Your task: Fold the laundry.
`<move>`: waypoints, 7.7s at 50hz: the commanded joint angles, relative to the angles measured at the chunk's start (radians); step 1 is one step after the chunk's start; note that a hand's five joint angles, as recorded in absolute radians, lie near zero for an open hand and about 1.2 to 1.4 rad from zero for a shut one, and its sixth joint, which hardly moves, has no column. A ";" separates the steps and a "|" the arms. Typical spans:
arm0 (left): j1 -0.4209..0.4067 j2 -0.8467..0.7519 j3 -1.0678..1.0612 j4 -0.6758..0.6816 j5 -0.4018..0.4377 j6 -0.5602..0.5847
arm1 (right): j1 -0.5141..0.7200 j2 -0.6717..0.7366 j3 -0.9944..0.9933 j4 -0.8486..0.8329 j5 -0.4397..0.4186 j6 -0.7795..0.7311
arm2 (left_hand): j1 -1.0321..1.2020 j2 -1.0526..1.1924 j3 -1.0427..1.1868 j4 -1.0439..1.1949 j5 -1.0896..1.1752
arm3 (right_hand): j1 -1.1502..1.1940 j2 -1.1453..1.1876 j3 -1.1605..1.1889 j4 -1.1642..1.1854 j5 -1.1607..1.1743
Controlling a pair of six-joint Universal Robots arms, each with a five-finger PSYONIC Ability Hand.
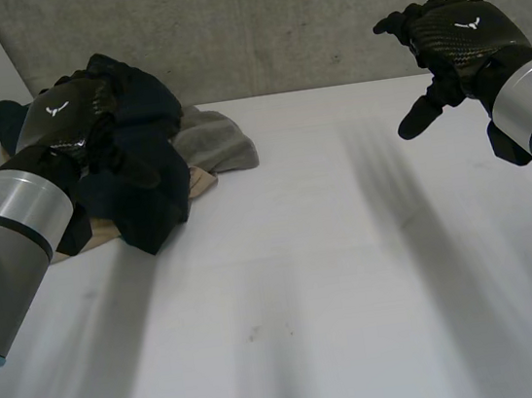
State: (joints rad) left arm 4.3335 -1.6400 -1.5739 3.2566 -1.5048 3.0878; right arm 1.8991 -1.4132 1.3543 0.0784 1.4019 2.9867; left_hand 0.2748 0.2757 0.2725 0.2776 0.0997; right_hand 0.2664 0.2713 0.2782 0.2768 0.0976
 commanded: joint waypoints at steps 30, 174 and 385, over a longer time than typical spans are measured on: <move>0.166 -0.191 0.014 0.265 -0.014 0.385 | 0.006 0.000 0.011 0.001 0.034 -0.003 | -0.085 -0.086 -0.083 -0.088 -0.084 | -0.092 -0.097 -0.104 -0.102 -0.098; -0.379 -0.181 -0.175 -0.009 -0.232 0.279 | -0.155 -0.062 0.379 0.206 -0.444 -0.796 | 0.050 0.049 0.052 0.047 0.051 | 0.115 0.110 0.103 0.105 0.109; -0.354 -0.224 -0.012 0.054 -0.207 0.450 | -0.192 -0.035 0.390 0.101 -0.073 -0.520 | 1.121 1.121 1.124 1.119 1.122 | 1.130 1.125 1.118 1.119 1.124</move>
State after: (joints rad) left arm 3.9912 -2.0632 -1.5677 3.4106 -1.7145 3.6020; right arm 1.7085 -1.3521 1.7593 0.0987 1.3302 2.5469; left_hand 1.1306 1.1944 1.1891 1.1970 0.9523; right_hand 1.0763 1.1778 1.1901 1.1981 1.0143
